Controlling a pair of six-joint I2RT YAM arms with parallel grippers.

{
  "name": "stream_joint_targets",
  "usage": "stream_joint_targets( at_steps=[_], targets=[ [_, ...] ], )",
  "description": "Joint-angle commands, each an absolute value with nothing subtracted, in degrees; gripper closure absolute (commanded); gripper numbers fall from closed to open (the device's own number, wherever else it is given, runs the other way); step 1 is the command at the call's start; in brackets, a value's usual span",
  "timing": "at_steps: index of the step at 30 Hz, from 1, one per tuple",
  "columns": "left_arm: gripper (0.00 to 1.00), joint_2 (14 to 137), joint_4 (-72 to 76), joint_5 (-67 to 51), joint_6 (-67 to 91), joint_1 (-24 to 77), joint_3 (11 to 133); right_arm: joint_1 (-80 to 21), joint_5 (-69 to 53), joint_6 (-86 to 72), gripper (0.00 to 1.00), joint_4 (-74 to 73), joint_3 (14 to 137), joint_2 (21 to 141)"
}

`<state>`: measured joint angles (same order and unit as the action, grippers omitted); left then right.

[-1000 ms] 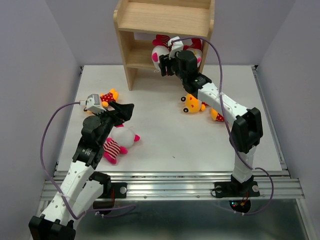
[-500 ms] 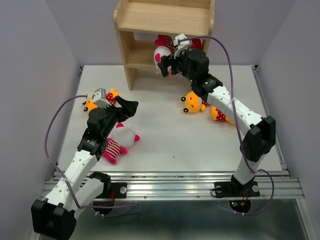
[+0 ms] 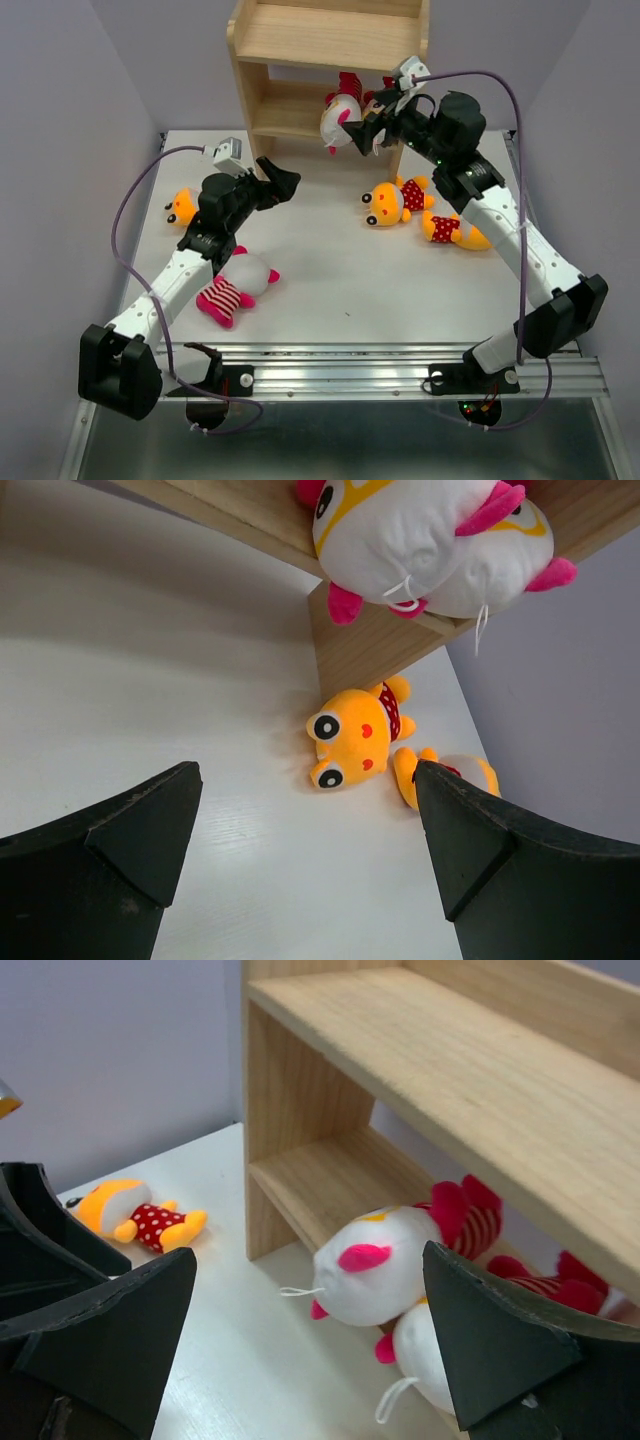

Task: Place and organize the stuffed toys onto the shelf

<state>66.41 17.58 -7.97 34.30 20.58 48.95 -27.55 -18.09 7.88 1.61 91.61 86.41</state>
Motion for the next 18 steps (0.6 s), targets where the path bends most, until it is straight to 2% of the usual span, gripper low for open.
stream_joint_targets(
  at_steps=[1,7,11,12,14,15,16,17,18],
  targets=[
    [0.02,67.85,21.53,-9.67,32.35,21.79,52.47,-24.26,-20.57,5.37,0.00,1.76,90.44,81.84],
    [0.02,65.48,17.95,-6.60,30.24,21.88,51.77,-20.57,-22.41,2.46,0.00,1.49,87.54,79.28],
    [0.02,62.50,12.93,-2.56,27.87,21.88,51.24,-19.25,-32.65,5.61,0.00,-2.43,87.71,79.28],
    [0.01,61.19,11.88,-1.77,27.51,21.88,51.07,-19.25,-43.05,8.06,0.00,-7.07,88.24,79.54],
    [0.02,59.77,7.40,-0.10,26.81,21.88,50.98,-19.25,-55.13,16.06,0.00,-13.50,90.42,80.85],
    [0.02,58.46,5.38,1.91,26.55,21.88,51.32,-19.25,-66.07,19.74,0.00,-23.11,91.66,81.64],
    [0.01,57.84,0.66,2.80,26.54,21.88,52.46,-19.25,-69.57,28.30,0.00,-29.29,92.97,82.61],
    [0.02,56.61,-2.26,4.73,26.63,21.88,52.91,-21.60,-70.31,32.39,0.00,-40.75,95.86,84.62],
    [0.02,55.99,-7.24,6.14,27.50,21.97,53.78,-23.19,-68.31,40.70,0.00,-45.83,97.02,85.68]
  ],
)
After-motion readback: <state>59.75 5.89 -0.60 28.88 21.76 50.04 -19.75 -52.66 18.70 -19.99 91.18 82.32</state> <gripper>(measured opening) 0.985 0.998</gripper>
